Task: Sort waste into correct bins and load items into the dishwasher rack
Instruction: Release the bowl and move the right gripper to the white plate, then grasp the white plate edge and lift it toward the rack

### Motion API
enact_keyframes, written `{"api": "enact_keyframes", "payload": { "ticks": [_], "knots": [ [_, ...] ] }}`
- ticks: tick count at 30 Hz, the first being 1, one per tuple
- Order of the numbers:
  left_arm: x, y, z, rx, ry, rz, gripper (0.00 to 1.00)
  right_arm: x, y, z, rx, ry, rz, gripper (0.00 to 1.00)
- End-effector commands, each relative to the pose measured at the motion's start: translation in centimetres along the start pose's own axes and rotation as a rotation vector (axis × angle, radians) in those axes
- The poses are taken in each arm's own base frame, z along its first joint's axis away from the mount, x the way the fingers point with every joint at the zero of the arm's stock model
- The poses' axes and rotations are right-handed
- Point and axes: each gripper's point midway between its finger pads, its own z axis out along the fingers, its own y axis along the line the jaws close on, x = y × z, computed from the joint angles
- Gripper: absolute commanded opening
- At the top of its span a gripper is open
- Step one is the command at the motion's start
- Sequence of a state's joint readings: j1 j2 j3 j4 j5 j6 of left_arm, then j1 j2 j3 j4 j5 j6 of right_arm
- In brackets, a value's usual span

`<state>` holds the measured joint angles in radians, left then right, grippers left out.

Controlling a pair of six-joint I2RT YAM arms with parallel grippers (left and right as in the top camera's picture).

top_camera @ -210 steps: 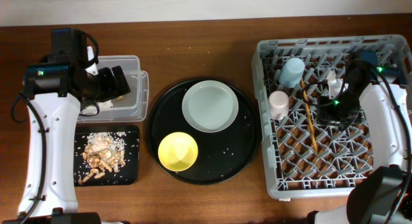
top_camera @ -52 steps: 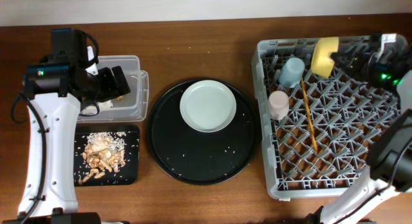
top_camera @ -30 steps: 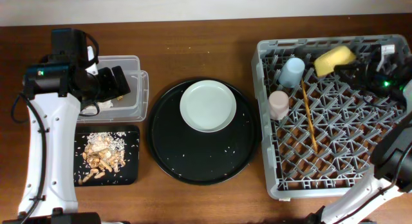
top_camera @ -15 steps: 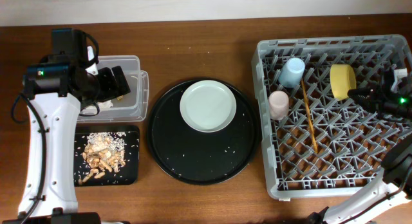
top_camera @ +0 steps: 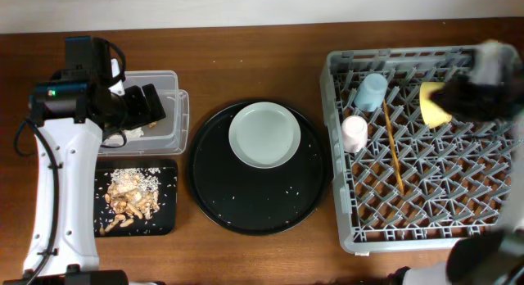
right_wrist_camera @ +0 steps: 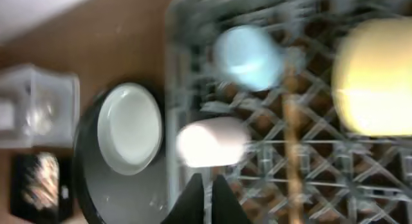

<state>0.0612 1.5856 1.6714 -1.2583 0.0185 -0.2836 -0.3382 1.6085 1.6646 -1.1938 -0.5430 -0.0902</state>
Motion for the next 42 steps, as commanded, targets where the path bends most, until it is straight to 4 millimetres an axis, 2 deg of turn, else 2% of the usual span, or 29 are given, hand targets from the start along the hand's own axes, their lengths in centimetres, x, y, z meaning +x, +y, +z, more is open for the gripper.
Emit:
{"api": "enact_keyframes", "payload": {
  "ticks": [1,4,6,7,9,10,11,12,15,18,19,20,23,27,29,33,35,37,42],
  "knots": [
    [0.0,0.1,-0.3,-0.005,-0.009,0.002,1.00,1.3,3.7,1.1,0.262,0.035,-0.095,0.09],
    [0.0,0.1,-0.3,-0.005,-0.009,0.002,1.00,3.6,9.8,4.0,0.194,0.101,-0.196,0.14],
    [0.0,0.1,-0.3,-0.005,-0.009,0.002,1.00,5.1,12.5,5.5,0.161,0.142,-0.224,0.17],
    [0.0,0.1,-0.3,-0.005,-0.009,0.002,1.00,5.6,13.5,6.2,0.148,0.157,-0.238,0.27],
    [0.0,0.1,-0.3,-0.005,-0.009,0.002,1.00,6.7,15.5,7.8,0.121,0.185,-0.272,0.30],
    [0.0,0.1,-0.3,-0.005,-0.009,0.002,1.00,7.3,16.1,8.6,0.114,0.205,-0.275,0.50],
    [0.0,0.1,-0.3,-0.005,-0.009,0.002,1.00,8.0,16.7,9.2,0.102,0.230,-0.285,0.89],
    [0.0,0.1,-0.3,-0.005,-0.009,0.002,1.00,8.6,17.1,10.0,0.092,0.253,-0.296,0.98],
    [0.0,0.1,-0.3,-0.005,-0.009,0.002,1.00,10.1,17.5,12.8,0.097,0.323,-0.316,0.98],
    [0.0,0.1,-0.3,-0.005,-0.009,0.002,1.00,11.2,16.8,15.6,0.130,0.385,-0.271,0.99],
    [0.0,0.1,-0.3,-0.005,-0.009,0.002,1.00,11.4,16.5,16.4,0.140,0.401,-0.256,0.93],
    [0.0,0.1,-0.3,-0.005,-0.009,0.002,1.00,11.7,16.2,17.2,0.151,0.414,-0.239,0.77],
    [0.0,0.1,-0.3,-0.005,-0.009,0.002,1.00,12.3,14.8,20.1,0.197,0.446,-0.213,0.41],
    [0.0,0.1,-0.3,-0.005,-0.009,0.002,1.00,12.5,11.4,23.0,0.373,0.428,-0.143,0.39],
    [0.0,0.1,-0.3,-0.005,-0.009,0.002,1.00,12.5,10.4,24.3,0.410,0.422,-0.143,0.39],
    [0.0,0.1,-0.3,-0.005,-0.009,0.002,1.00,12.9,9.8,26.3,0.416,0.423,-0.145,0.38],
    [0.0,0.1,-0.3,-0.005,-0.009,0.002,1.00,13.1,9.5,27.1,0.417,0.425,-0.145,0.29],
    [0.0,0.1,-0.3,-0.005,-0.009,0.002,1.00,13.4,9.3,27.6,0.422,0.429,-0.140,0.25],
    [0.0,0.1,-0.3,-0.005,-0.009,0.002,1.00,14.2,8.5,28.7,0.439,0.447,-0.119,0.23]
  ]
}}
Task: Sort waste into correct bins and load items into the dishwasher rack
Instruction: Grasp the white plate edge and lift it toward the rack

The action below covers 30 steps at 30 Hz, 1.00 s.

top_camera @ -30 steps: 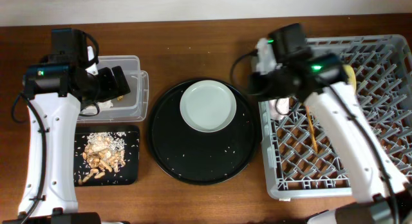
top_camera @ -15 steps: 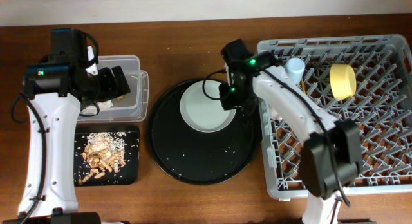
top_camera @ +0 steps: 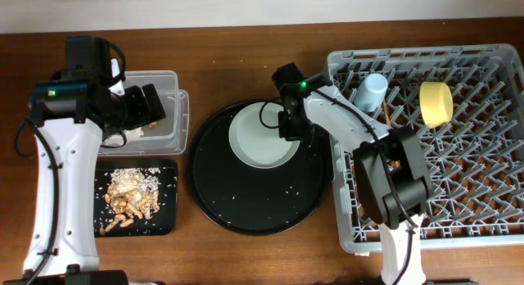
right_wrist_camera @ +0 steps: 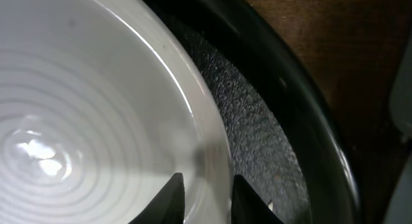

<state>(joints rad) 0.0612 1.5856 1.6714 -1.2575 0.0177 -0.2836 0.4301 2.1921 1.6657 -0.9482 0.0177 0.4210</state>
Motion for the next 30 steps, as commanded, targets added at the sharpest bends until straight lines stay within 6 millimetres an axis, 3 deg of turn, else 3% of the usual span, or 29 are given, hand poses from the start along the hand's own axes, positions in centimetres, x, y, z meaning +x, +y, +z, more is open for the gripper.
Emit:
{"api": "enact_keyframes", "payload": {
  "ticks": [1,3,7,10,14,18,20,24,30],
  "knots": [
    [0.0,0.1,-0.3,-0.005,-0.008,0.002,1.00,0.5,-0.4,1.5,0.033,0.021,0.028,0.18],
    [0.0,0.1,-0.3,-0.004,-0.008,0.002,1.00,0.4,-0.4,1.5,0.031,0.018,0.028,0.04],
    [0.0,0.1,-0.3,-0.005,-0.008,0.002,1.00,0.3,-0.3,1.4,0.029,0.015,0.028,0.04],
    [0.0,0.1,-0.3,-0.005,-0.008,0.002,1.00,-0.3,0.0,0.2,0.019,0.000,0.028,0.04],
    [0.0,0.1,-0.3,-0.005,-0.008,0.002,1.00,-2.6,0.9,-5.5,-0.025,-0.100,-0.024,0.04],
    [0.0,0.1,-0.3,-0.005,-0.008,0.002,1.00,-3.1,0.3,-13.7,-0.042,-0.194,-0.069,0.04],
    [0.0,0.1,-0.3,-0.005,-0.008,0.002,1.00,-2.7,-1.5,-17.5,0.012,-0.245,-0.073,0.04],
    [0.0,0.1,-0.3,-0.005,-0.008,0.002,1.00,0.3,-9.7,-25.9,0.301,-0.364,-0.039,0.04],
    [0.0,0.1,-0.3,-0.005,-0.008,0.002,1.00,7.0,-20.9,-34.0,0.688,-0.363,0.057,0.04]
  ]
}}
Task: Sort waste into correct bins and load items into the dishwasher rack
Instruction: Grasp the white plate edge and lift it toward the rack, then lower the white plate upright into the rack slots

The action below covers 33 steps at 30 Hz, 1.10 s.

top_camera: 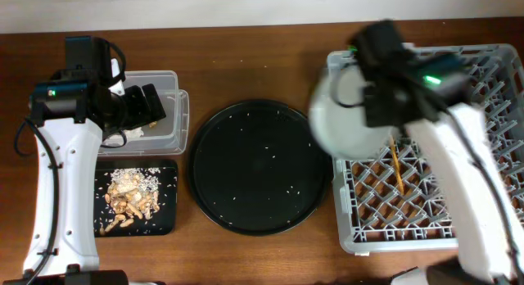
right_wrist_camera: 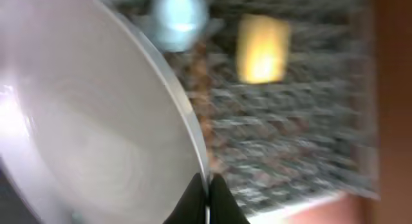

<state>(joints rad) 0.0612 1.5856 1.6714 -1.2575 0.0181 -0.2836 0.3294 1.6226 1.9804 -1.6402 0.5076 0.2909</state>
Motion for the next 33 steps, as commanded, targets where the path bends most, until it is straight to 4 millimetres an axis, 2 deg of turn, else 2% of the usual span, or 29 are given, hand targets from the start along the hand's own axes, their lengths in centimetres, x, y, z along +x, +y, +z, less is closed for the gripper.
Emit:
{"api": "enact_keyframes", "payload": {
  "ticks": [1,6,16,20,26,33],
  "knots": [
    [0.0,0.1,-0.3,-0.005,-0.008,0.002,1.00,0.5,-7.7,-1.6,0.284,-0.037,-0.001,0.04],
    [0.0,0.1,-0.3,-0.005,-0.008,0.002,1.00,1.3,-10.7,-0.6,0.332,0.028,-0.003,0.04],
    [0.0,0.1,-0.3,-0.005,-0.008,0.002,1.00,0.9,-13.0,3.8,0.448,0.192,-0.046,0.04],
    [0.0,0.1,-0.3,-0.005,-0.008,0.002,1.00,0.6,-12.7,5.9,0.462,0.249,-0.074,0.04],
    [0.0,0.1,-0.3,-0.005,-0.008,0.002,1.00,0.2,-11.0,9.3,0.445,0.325,-0.122,0.04],
    [0.0,0.1,-0.3,-0.005,-0.008,0.002,1.00,0.4,-9.4,11.6,0.399,0.381,-0.145,0.04]
  ]
}}
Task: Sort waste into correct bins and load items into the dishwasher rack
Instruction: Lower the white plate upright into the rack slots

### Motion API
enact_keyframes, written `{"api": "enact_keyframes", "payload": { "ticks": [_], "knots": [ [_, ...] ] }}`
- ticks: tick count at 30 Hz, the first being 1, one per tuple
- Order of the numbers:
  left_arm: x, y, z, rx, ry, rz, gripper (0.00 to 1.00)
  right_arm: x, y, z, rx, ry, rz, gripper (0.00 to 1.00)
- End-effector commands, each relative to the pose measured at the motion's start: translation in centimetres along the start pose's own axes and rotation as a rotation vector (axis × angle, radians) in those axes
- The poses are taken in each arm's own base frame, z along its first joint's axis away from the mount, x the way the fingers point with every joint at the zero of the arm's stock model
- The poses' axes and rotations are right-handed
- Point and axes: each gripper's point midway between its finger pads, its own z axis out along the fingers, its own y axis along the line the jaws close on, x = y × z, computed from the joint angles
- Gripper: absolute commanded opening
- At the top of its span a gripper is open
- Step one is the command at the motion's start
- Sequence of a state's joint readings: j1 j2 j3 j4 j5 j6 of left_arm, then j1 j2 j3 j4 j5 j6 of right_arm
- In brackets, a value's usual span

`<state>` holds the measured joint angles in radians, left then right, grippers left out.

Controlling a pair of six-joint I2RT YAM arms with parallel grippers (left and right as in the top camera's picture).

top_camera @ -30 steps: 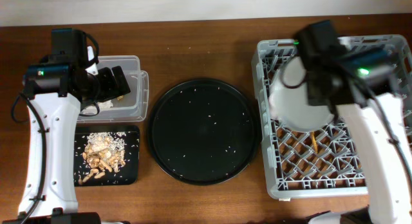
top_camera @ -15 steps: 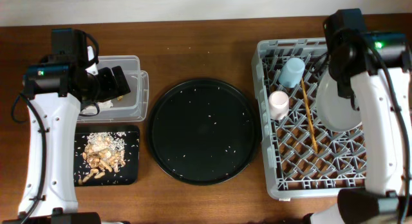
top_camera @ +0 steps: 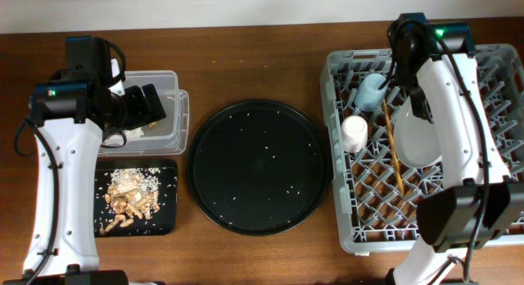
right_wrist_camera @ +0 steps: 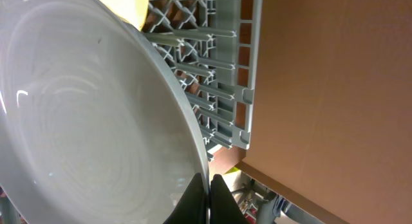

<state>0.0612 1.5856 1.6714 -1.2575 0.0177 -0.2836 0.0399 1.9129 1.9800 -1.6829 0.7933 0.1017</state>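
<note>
My right gripper is shut on the rim of the pale green plate. It holds the plate tilted on edge over the middle of the grey dishwasher rack; I cannot tell whether it touches the tines. A blue cup, a white cup and a wooden chopstick lie in the rack's left part. A yellow item shows just behind the plate. The left gripper hangs over the clear bin; its jaws are not readable.
A round black tray with scattered rice grains sits mid-table. A black rectangular tray holding food scraps lies at the front left, below the clear bin. The rack's far wall borders bare brown table.
The right gripper has carried the plate from over the rack's left edge to the rack's middle, beside the chopstick. The left arm has not moved.
The plate lay on the round tray while my right gripper was shut and empty over the rack. Then the gripper stood open around the plate's right rim. Later it was shut on the plate, lifted at the rack's left edge; now the plate is over the rack's middle.
</note>
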Motion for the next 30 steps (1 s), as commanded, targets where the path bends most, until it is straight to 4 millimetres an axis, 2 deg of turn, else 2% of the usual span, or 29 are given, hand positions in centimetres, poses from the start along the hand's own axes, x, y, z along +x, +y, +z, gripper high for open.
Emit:
{"api": "enact_keyframes", "payload": {
  "ticks": [1,8,15,19,25,29,30],
  "knots": [
    [0.0,0.1,-0.3,-0.004,-0.008,0.002,1.00,-0.3,0.3,0.5,-0.007,0.012,0.009,0.04],
    [0.0,0.1,-0.3,-0.005,-0.008,0.002,1.00,-0.4,1.5,0.4,-0.075,0.012,0.015,0.04],
    [0.0,0.1,-0.3,-0.004,-0.008,0.002,1.00,-0.5,3.7,0.1,-0.202,0.014,0.025,0.04],
    [0.0,0.1,-0.3,-0.005,-0.008,0.002,1.00,-1.2,4.8,-0.2,-0.268,-0.009,0.047,0.06],
    [0.0,0.1,-0.3,-0.005,-0.008,0.002,1.00,-1.8,4.9,-0.2,-0.276,-0.029,0.063,0.12],
    [0.0,0.1,-0.3,-0.004,-0.008,0.002,1.00,-1.9,5.8,-0.5,-0.327,-0.033,0.067,0.23],
    [0.0,0.1,-0.3,-0.005,-0.008,0.002,1.00,-2.2,6.0,-0.6,-0.343,-0.040,0.073,0.31]
  ]
}}
